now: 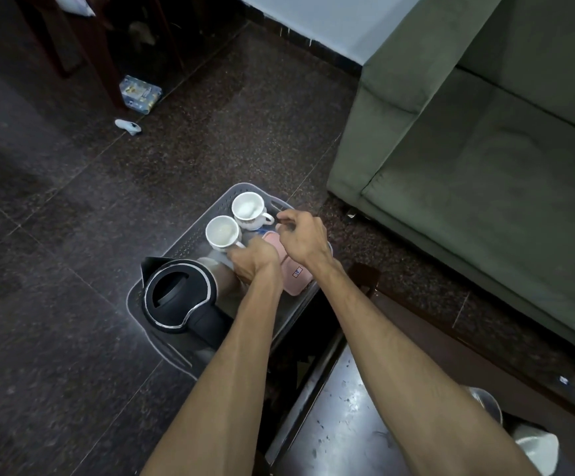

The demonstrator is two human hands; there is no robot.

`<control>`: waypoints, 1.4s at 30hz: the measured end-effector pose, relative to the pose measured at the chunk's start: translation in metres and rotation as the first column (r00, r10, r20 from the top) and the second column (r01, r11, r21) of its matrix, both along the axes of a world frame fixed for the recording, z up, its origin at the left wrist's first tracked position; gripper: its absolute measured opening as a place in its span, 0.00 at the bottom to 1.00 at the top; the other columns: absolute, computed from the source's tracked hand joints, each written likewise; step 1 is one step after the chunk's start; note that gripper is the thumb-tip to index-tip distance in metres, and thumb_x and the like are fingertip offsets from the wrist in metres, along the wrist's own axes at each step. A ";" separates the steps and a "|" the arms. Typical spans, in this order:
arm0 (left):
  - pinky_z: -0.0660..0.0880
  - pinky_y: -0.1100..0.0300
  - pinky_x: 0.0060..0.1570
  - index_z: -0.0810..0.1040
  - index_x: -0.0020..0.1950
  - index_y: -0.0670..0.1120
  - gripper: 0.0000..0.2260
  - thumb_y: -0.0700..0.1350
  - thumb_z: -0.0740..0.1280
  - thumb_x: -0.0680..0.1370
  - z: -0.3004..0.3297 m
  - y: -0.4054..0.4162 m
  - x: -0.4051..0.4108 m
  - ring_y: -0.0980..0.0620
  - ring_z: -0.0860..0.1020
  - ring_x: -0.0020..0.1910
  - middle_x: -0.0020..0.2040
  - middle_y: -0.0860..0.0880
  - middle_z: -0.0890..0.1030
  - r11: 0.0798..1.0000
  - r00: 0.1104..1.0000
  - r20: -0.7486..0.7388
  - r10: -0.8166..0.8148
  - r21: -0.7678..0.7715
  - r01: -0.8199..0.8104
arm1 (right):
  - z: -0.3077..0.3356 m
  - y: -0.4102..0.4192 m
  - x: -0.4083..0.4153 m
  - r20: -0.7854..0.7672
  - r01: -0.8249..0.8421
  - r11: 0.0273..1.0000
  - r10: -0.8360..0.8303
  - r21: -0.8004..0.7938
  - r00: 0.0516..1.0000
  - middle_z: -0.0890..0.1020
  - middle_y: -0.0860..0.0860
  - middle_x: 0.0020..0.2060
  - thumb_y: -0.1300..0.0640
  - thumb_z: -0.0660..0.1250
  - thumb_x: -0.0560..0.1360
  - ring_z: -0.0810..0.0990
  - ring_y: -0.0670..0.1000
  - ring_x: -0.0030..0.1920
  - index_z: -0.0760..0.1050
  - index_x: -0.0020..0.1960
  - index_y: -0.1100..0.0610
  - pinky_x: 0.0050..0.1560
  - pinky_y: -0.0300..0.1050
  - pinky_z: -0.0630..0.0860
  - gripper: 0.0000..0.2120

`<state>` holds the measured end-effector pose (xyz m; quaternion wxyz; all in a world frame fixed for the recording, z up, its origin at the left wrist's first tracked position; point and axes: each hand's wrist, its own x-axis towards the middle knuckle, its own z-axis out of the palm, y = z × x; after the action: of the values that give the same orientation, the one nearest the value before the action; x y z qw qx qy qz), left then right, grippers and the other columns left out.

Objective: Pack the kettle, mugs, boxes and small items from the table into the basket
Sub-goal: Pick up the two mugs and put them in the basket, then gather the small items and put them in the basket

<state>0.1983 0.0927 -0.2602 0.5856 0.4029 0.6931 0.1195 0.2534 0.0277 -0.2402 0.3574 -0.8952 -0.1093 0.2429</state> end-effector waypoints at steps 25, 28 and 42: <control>0.81 0.51 0.54 0.86 0.47 0.49 0.08 0.42 0.67 0.76 0.051 -0.327 -0.070 0.44 0.86 0.45 0.42 0.44 0.87 0.612 0.649 0.003 -0.760 0.340 0.715 | 0.029 -0.370 -0.150 -0.073 0.758 0.605 -0.768 0.244 0.636 0.89 0.44 0.40 0.59 0.72 0.74 0.86 0.43 0.45 0.88 0.44 0.50 0.53 0.47 0.83 0.07; 0.76 0.58 0.50 0.86 0.47 0.48 0.07 0.41 0.67 0.77 0.052 -0.380 -0.087 0.44 0.85 0.46 0.42 0.45 0.87 0.469 0.513 -0.029 -0.858 0.362 0.806 | 0.029 -0.421 -0.172 -0.074 0.811 0.528 -0.825 0.252 0.560 0.89 0.45 0.40 0.61 0.72 0.74 0.87 0.44 0.45 0.88 0.44 0.53 0.53 0.47 0.83 0.07; 0.76 0.54 0.48 0.85 0.49 0.49 0.06 0.45 0.67 0.78 0.028 -0.572 -0.183 0.42 0.83 0.51 0.46 0.47 0.87 -0.115 -0.064 -0.199 -0.978 0.256 0.960 | 0.001 -0.626 -0.289 0.015 0.972 0.196 -0.980 -0.129 0.200 0.89 0.50 0.43 0.55 0.73 0.71 0.87 0.55 0.49 0.87 0.49 0.53 0.55 0.49 0.82 0.08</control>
<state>0.0155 -0.4794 -0.2318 0.4305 0.8644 0.1312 -0.2240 -0.0360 -0.5981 -0.2388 0.3844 -0.7717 0.5067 -0.0007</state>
